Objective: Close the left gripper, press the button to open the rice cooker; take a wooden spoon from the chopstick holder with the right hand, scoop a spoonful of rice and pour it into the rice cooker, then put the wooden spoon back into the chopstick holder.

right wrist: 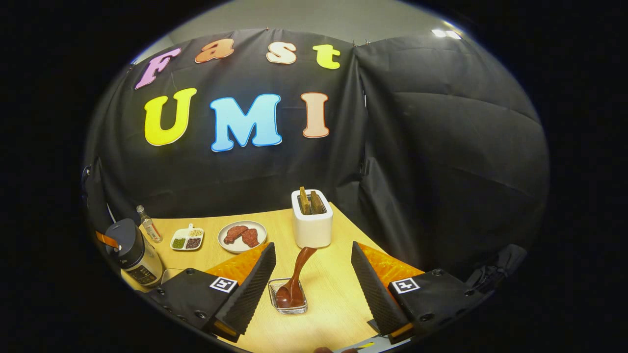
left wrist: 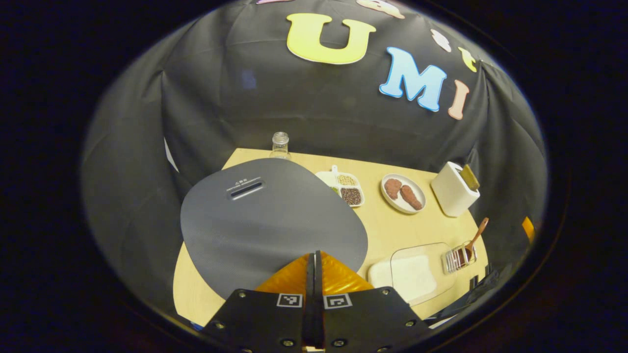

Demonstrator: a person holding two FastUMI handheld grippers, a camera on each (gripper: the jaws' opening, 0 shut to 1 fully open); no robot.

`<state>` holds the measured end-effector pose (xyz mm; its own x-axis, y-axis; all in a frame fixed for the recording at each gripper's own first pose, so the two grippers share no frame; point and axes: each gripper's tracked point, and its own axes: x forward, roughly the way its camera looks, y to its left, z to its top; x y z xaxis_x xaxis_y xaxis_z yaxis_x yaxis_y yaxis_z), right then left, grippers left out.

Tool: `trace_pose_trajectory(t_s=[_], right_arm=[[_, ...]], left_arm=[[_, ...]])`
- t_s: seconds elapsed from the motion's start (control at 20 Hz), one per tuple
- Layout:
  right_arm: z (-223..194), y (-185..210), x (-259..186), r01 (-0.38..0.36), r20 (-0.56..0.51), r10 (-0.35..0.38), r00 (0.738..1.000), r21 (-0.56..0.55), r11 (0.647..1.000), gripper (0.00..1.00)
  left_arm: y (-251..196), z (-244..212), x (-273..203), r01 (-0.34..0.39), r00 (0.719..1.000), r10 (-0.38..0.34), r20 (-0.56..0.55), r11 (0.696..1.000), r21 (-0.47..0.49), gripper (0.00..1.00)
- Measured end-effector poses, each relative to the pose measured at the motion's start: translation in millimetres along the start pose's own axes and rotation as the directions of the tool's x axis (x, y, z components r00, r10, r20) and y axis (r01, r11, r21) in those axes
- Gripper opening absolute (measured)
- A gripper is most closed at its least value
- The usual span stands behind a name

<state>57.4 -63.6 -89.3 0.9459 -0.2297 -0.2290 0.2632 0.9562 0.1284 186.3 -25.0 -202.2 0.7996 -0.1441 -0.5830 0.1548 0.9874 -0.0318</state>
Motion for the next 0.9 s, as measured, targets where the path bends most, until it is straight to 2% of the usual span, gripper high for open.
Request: trace_pose_trajectory(t_s=[0.2,0.6,0.75,0.9], right_arm=[[-0.2,7.9,3.7,-0.012,-0.002,0.012,1.0,-0.013,1.0,0.98],[-10.1,19.6,-10.8,-0.044,-0.025,0.043,0.999,-0.029,0.999,0.98],[-15.1,18.4,-25.8,-0.047,-0.032,0.046,0.998,-0.032,0.998,0.98],[-22.5,8.0,-42.7,-0.038,-0.03,0.036,0.999,-0.067,0.997,0.98]], left_arm=[[-0.1,-7.9,1.2,0.004,1.0,-0.005,-0.024,1.0,-0.02,0.01],[0.7,-17.0,3.5,0.005,1.0,-0.003,0.02,0.996,-0.093,0.02],[-0.3,-15.7,1.2,0.024,0.997,-0.016,0.07,0.994,-0.108,0.02],[-1.1,-18.4,2.1,0.013,0.993,-0.002,0.116,0.995,-0.099,0.02]])
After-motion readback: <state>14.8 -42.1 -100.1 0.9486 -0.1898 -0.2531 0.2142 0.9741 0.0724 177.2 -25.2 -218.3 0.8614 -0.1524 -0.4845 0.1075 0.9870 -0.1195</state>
